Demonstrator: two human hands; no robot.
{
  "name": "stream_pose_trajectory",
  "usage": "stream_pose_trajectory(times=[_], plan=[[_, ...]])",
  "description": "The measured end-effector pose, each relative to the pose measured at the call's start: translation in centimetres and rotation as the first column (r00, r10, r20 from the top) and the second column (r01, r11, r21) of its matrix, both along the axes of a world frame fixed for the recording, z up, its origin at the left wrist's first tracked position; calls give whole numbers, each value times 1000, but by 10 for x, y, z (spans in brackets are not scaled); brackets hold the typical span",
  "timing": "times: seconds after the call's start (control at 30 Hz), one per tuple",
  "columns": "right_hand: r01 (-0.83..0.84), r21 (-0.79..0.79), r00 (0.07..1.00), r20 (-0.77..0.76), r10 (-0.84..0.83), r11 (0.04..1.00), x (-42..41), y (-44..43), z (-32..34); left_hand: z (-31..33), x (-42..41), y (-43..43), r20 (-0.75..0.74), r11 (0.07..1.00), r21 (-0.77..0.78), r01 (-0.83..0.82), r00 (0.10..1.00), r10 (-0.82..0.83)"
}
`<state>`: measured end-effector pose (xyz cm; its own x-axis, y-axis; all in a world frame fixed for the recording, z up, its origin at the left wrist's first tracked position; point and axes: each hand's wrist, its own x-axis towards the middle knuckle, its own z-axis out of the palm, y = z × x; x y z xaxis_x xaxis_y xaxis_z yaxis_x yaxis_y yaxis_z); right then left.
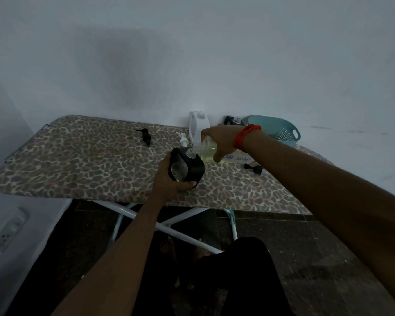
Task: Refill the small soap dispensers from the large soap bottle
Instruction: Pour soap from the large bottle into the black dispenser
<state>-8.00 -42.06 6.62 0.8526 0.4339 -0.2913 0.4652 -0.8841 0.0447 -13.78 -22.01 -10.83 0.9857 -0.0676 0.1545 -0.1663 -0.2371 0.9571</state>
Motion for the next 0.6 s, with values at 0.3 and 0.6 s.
stream_pose_trajectory(times=[0.3, 0.6], plan=[[12, -18, 1000, 8, -12, 1000, 1, 1, -1, -6, 2, 1, 6, 1000, -1, 1, 1000, -1], [20, -26, 1000, 3, -19, 999, -1, 2, 1, -8, 4, 1, 25, 1000, -2, -1, 1000, 1]])
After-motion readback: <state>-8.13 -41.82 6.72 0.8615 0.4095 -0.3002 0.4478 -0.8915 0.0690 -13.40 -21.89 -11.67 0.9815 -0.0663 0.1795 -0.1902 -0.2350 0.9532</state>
